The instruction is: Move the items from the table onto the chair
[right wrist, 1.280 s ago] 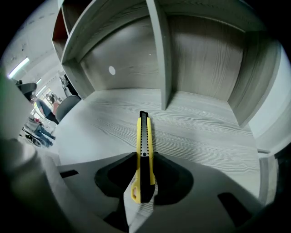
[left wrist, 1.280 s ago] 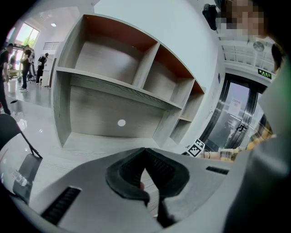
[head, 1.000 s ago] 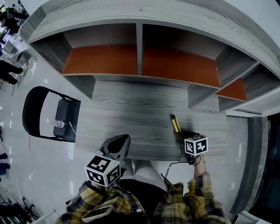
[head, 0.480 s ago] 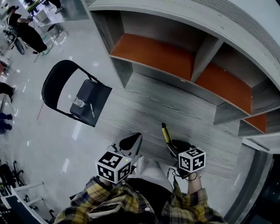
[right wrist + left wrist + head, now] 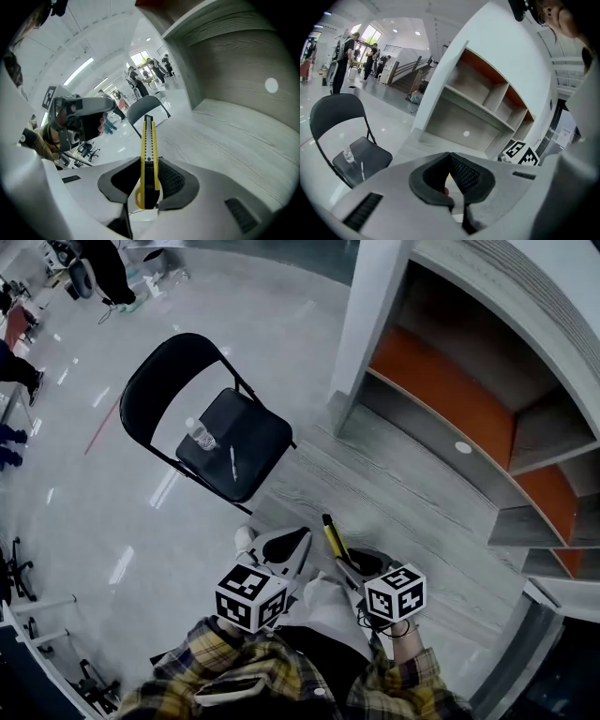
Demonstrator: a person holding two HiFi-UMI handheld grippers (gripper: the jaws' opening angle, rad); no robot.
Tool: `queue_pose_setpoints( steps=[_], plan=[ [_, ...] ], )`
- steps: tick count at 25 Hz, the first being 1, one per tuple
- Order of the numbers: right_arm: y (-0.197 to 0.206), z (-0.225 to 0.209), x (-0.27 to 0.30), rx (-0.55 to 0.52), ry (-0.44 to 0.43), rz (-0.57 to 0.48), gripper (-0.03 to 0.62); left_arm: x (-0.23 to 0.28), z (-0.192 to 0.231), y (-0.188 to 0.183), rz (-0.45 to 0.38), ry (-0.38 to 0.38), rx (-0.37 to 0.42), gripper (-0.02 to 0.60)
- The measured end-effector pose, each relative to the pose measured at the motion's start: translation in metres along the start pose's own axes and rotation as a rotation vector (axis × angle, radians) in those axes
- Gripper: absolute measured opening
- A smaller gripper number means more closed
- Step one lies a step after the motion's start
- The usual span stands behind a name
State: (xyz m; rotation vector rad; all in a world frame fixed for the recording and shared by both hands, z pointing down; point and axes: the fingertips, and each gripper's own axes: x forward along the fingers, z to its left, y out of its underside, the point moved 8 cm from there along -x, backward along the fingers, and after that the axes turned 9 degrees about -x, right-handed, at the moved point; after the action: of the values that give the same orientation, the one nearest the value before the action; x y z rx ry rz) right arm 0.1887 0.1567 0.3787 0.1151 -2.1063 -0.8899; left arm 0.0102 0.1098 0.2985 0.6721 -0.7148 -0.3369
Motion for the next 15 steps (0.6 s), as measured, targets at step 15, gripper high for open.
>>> queue_pose_setpoints(
  steps=[15],
  plan=[
    [-0.134,0.099,0.257,0.071,-0.085,-0.067,0.126,-0.098,0.261,-0.060,-0.005,-0.123,-0.070,0.003]
  ],
)
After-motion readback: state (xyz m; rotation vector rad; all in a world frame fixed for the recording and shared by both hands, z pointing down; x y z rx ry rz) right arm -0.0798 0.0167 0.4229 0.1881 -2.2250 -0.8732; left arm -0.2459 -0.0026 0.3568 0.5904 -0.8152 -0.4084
